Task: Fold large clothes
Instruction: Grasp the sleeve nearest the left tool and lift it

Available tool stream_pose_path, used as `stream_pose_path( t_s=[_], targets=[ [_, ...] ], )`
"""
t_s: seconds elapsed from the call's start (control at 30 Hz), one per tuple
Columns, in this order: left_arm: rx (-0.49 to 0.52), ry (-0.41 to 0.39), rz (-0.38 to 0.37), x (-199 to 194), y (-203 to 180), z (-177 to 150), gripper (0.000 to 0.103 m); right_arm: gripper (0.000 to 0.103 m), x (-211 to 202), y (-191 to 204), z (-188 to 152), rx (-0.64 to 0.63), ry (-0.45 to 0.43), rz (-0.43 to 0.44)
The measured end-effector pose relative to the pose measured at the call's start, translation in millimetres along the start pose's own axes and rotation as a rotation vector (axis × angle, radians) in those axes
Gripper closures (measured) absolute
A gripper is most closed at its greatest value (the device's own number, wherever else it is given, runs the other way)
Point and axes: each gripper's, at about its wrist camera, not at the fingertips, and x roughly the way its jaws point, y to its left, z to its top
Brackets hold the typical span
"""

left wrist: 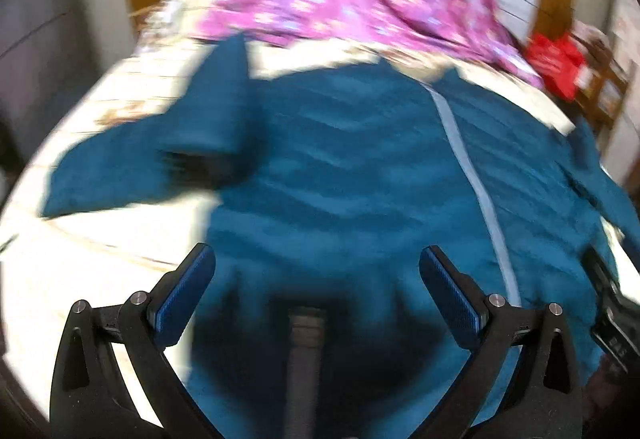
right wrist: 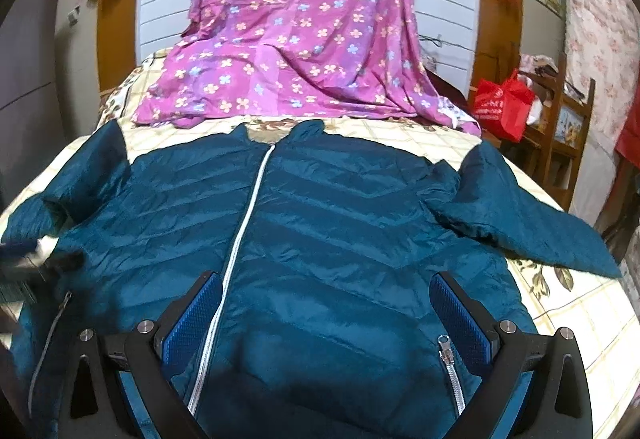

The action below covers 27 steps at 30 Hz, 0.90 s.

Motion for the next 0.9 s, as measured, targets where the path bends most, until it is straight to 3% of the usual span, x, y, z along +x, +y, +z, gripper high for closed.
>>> stream_pose_path(
  t_s=[0.17,0.27,0.43,0.6,0.77,0.9],
  targets=[
    [-0.089,0.033,0.138,15,109,24,0.000,0.000,-4,-2,-3,-0.023,-0.006,0.000],
    [-0.147,0.033,0.272,30,183,34,0.000,0.000,-4,-7,-4,-0.003,0.011,0.012],
    [-0.223,0.058,0.388,58,281,40,0.000,0.000,0,-4,-5,-0.014,0.033,0.008],
    [-0.299,0.133,0.309,99,337,38,0.001,0.000,0,5,-3,-0.039,0.030,0.026],
    [-0.312,0.207,0.162,133,336,40,0.001,0.000,3,13,-3,-0.059,0.038,0.027],
    [-0.287,0.171,0.160,136,330,47,0.001,0.000,7,15,-3,-0.060,0.057,0.029]
  ],
)
